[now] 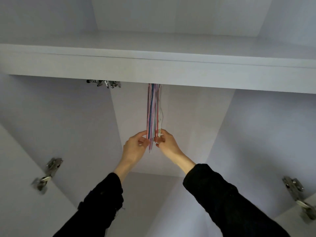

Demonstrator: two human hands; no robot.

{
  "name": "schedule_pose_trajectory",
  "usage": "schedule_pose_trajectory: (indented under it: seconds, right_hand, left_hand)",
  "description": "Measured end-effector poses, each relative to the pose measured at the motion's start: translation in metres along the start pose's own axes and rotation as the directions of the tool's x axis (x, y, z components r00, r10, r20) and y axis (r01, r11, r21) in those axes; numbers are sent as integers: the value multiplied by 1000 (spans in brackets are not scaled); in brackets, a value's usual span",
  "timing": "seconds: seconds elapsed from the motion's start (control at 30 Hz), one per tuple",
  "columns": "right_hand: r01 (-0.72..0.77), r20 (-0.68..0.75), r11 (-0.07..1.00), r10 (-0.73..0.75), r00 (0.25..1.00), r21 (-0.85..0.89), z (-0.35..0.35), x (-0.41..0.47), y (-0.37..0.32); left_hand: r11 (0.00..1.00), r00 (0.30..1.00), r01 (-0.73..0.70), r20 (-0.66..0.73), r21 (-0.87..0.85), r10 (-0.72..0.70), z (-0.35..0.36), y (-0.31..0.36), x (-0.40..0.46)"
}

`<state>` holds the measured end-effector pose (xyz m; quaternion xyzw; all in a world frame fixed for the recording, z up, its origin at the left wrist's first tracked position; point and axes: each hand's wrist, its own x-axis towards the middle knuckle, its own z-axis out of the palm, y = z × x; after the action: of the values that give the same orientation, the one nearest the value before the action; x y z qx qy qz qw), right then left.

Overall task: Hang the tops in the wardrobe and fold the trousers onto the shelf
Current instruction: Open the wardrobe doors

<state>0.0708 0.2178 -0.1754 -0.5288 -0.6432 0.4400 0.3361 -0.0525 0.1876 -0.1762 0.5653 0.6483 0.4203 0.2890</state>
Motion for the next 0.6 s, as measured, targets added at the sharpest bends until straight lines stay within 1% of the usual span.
schedule_pose_trajectory:
  seconds: [0.13,0.23,0.3,0.43,0.5,0.6]
  right_hand:
    - [10,42,1000,-11,999,25,25,8,-12]
    - [2,63,1000,-3,998,17,35,11,-15]
    - [-2,75,1000,1,997,5,37,11,-18]
    - [-9,92,999,13,996,-35,31,6,-18]
    - [-24,86,996,31,996,-81,26,0,-17]
    - [-80,44,992,84,995,-95,13,-12,-14]
  left_hand:
    - [997,997,71,-41,14,-71,-26,-10,4]
    - [996,995,83,-51,28,-81,-37,-16,6]
    - [996,996,86,-38,5,-86,-43,-19,7]
    - [993,998,58,-1,-106,-58,-41,-20,1]
    - [998,999,31,-13,-63,-32,-35,-19,0]
    - [999,991,-53,-119,7,53,-30,-13,-7]
